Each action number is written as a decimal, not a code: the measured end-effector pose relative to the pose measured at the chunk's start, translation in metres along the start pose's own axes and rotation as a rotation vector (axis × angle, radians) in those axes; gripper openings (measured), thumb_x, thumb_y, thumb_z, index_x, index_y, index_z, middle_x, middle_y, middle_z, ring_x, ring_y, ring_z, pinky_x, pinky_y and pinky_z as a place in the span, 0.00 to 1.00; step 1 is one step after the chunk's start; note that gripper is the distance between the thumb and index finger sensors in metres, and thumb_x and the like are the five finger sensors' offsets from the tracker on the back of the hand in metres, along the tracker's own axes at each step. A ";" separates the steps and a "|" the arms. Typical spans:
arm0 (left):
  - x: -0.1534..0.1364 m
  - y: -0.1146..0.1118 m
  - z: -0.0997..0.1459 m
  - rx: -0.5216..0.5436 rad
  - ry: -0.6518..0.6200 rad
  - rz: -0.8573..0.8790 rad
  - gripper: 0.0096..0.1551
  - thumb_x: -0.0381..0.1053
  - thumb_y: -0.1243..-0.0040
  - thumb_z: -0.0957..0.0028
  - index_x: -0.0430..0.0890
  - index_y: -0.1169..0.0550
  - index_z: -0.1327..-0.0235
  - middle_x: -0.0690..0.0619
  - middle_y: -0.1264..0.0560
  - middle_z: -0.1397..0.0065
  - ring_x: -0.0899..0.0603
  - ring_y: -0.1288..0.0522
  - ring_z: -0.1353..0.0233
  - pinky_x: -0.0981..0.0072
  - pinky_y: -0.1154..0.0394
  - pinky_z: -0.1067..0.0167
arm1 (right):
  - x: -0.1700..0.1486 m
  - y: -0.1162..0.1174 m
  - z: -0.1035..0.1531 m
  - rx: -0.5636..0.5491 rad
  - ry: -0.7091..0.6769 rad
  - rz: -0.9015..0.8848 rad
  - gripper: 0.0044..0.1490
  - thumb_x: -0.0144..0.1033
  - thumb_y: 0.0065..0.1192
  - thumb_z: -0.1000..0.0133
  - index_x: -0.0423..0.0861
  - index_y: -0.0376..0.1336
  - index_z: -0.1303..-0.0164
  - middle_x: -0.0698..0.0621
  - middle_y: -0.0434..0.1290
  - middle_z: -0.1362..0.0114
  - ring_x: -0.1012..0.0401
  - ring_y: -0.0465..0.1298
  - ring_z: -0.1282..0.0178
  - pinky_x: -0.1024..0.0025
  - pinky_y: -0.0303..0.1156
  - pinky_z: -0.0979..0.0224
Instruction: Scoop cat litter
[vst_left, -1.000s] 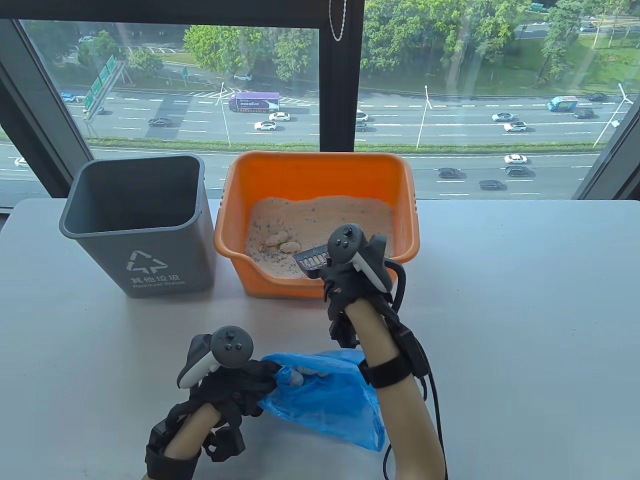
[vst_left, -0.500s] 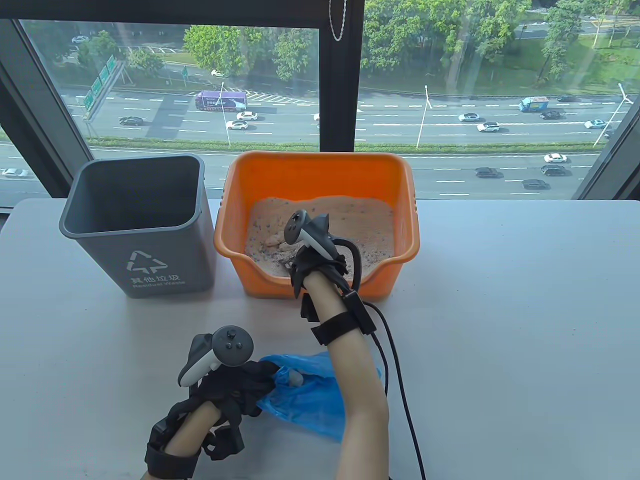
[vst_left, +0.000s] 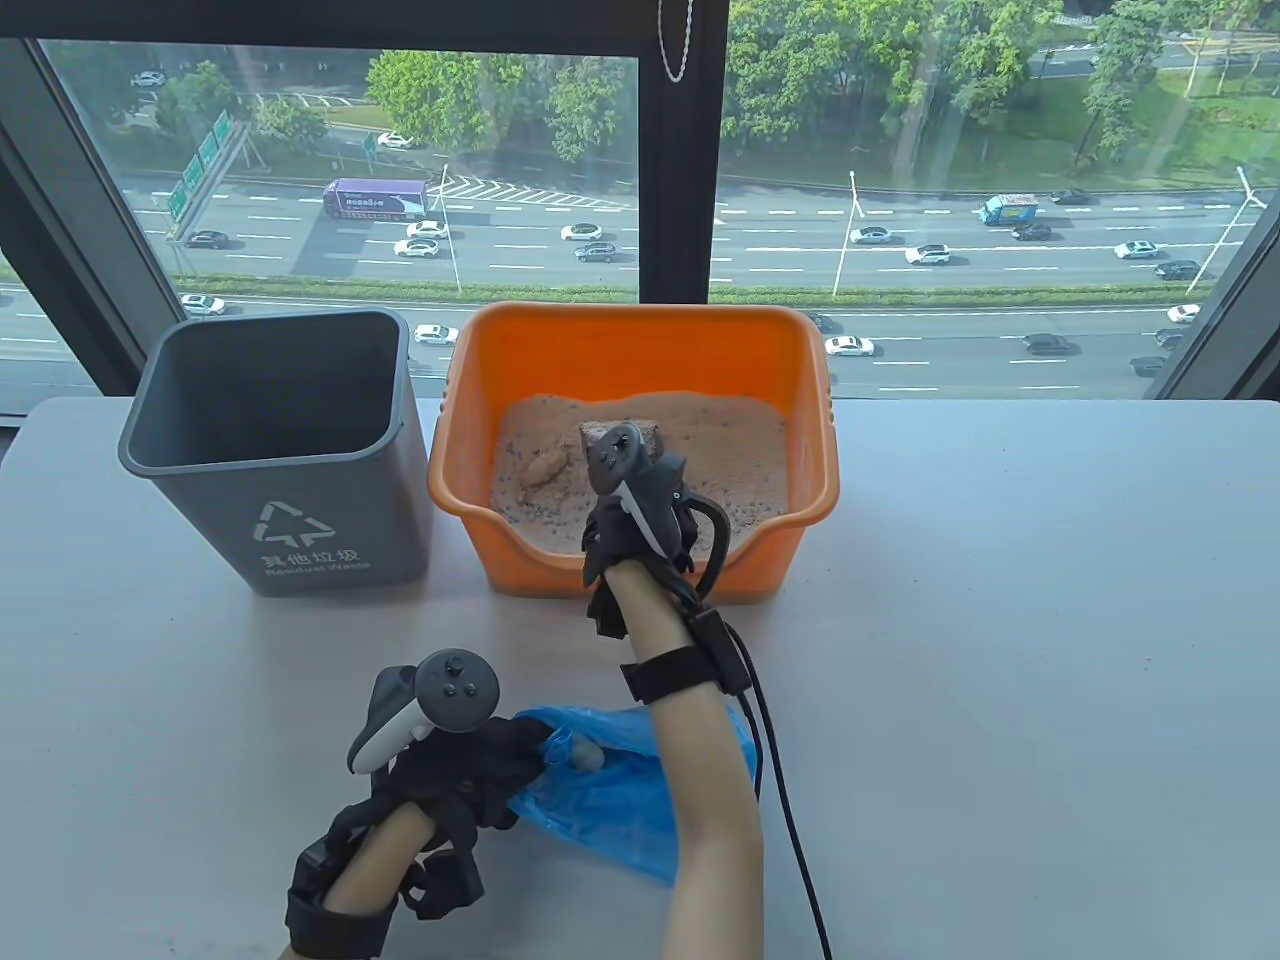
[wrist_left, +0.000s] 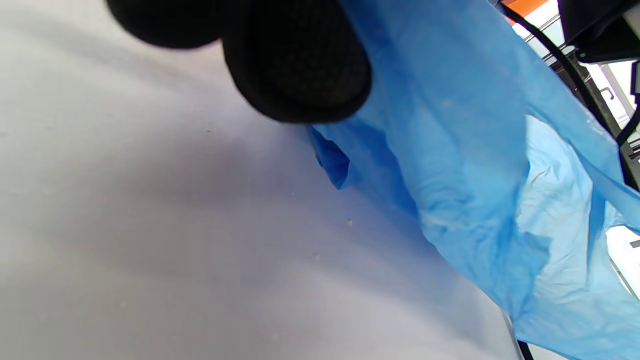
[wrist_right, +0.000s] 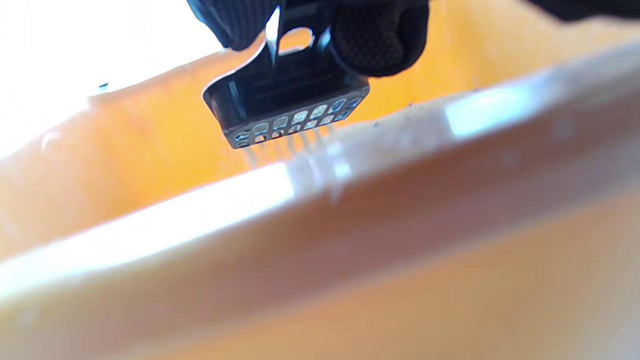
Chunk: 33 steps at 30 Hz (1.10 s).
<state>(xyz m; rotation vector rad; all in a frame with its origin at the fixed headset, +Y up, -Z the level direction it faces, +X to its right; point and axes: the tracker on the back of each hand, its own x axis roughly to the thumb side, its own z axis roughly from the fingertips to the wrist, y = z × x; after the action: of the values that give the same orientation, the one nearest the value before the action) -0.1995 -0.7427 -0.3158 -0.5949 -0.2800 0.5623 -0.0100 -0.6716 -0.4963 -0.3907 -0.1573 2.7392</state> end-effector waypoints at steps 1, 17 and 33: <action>0.000 0.000 0.000 0.000 -0.001 -0.002 0.22 0.46 0.47 0.41 0.55 0.30 0.33 0.39 0.31 0.33 0.53 0.17 0.61 0.68 0.21 0.62 | -0.001 -0.002 0.001 -0.008 -0.052 0.003 0.40 0.42 0.57 0.49 0.31 0.55 0.32 0.35 0.69 0.45 0.69 0.70 0.79 0.65 0.74 0.69; 0.003 -0.001 0.002 0.011 -0.016 -0.009 0.22 0.46 0.47 0.41 0.55 0.30 0.33 0.39 0.31 0.33 0.52 0.17 0.61 0.67 0.21 0.63 | -0.019 -0.029 0.022 -0.110 -0.086 -0.107 0.40 0.43 0.59 0.49 0.32 0.56 0.33 0.35 0.70 0.45 0.70 0.70 0.79 0.68 0.75 0.71; 0.003 -0.003 0.002 0.015 -0.016 -0.007 0.22 0.46 0.47 0.41 0.55 0.30 0.33 0.39 0.30 0.33 0.52 0.17 0.62 0.67 0.21 0.63 | -0.056 -0.090 0.078 -0.003 -0.292 -0.108 0.40 0.42 0.60 0.49 0.32 0.57 0.33 0.35 0.70 0.46 0.70 0.71 0.79 0.67 0.75 0.71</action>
<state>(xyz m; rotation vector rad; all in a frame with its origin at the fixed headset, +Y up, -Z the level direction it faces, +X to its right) -0.1969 -0.7419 -0.3124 -0.5749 -0.2921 0.5625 0.0481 -0.6137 -0.3936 0.0188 -0.2506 2.6745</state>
